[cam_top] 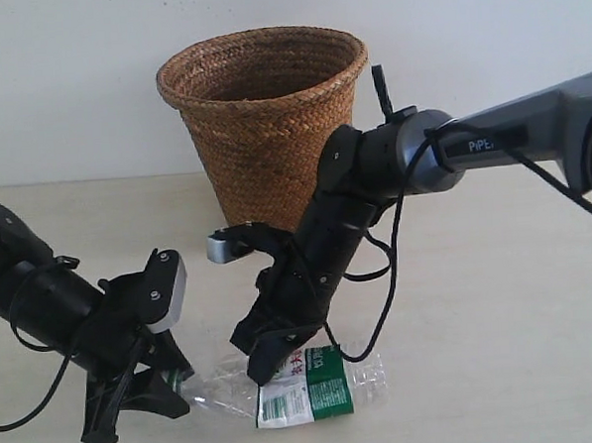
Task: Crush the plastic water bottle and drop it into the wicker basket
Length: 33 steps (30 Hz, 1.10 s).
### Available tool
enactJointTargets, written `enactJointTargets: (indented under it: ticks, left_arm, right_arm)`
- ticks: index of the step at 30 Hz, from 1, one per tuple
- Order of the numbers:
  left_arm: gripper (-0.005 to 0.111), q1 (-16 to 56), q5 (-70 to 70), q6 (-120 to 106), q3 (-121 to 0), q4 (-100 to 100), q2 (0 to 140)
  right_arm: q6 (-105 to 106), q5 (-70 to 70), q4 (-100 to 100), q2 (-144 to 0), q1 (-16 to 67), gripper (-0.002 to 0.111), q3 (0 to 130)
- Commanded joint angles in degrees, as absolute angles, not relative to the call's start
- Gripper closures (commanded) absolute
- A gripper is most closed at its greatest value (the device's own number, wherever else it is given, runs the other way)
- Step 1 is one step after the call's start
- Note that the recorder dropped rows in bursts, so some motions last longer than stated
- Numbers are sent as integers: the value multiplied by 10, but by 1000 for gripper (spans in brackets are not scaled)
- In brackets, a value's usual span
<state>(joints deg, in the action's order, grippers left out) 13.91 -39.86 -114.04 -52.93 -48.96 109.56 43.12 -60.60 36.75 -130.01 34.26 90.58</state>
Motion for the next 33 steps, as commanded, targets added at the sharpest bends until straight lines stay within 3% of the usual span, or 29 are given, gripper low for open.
enactJointTargets:
  ticks: [1,11,23,33]
  left_arm:
    - [102,140,-395,-1139,-527,-494,1093]
    - [102,140,-389,-1139,-527,-494,1093]
    - [102,140,-390,-1139,-527,-494,1093]
    - [102,140,-362,-1139,-527,-494,1093]
  right_arm:
    - [393,-661,195,-1376,343,108,923]
    - [349,-700,164,-1403,343,108,1008]
    - [316,-700,206,-1217,343,108,1023]
    - [339,-700,206,-1185,343,108,891]
